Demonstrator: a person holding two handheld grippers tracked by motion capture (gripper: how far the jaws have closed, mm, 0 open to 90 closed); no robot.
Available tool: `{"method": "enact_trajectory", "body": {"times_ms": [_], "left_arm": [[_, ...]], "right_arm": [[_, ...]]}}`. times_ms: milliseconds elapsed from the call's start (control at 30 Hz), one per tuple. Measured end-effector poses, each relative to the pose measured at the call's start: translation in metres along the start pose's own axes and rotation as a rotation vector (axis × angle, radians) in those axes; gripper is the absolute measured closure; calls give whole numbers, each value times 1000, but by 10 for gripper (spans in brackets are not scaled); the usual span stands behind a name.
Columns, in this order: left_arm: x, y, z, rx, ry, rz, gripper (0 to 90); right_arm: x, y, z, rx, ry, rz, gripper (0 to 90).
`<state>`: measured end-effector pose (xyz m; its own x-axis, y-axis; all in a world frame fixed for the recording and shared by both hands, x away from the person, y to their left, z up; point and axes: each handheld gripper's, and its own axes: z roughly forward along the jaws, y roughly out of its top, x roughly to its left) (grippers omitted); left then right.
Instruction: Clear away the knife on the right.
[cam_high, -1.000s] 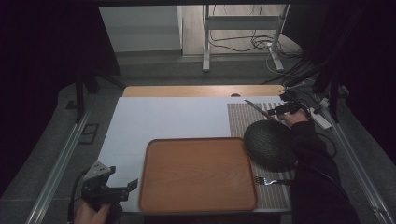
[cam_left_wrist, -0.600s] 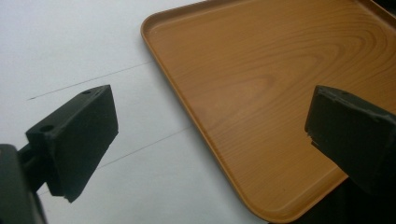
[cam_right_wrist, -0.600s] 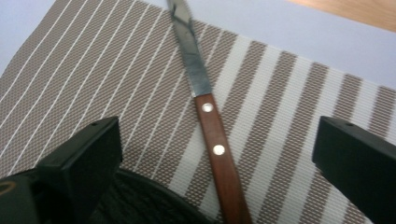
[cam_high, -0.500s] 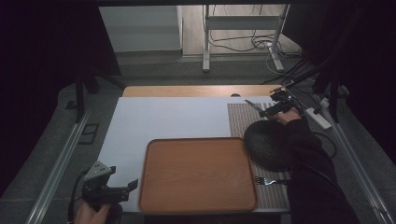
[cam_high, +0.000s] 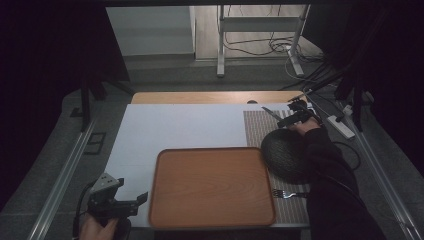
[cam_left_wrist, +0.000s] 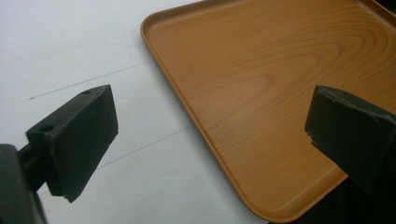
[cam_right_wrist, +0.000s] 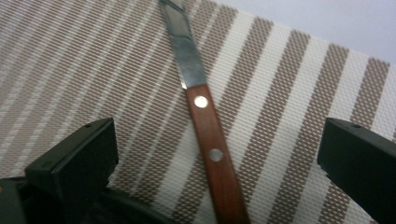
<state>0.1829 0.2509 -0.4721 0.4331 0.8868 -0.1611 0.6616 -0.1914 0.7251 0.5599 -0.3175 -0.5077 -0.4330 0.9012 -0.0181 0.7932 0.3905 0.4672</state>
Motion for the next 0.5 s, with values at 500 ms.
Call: {"method": "enact_trajectory", "body": {"times_ms": [500], "left_arm": [[0,0,0,2,4,-5,37]], "right_arm": [[-3,-1,4,-42,10,-55,250]]}}
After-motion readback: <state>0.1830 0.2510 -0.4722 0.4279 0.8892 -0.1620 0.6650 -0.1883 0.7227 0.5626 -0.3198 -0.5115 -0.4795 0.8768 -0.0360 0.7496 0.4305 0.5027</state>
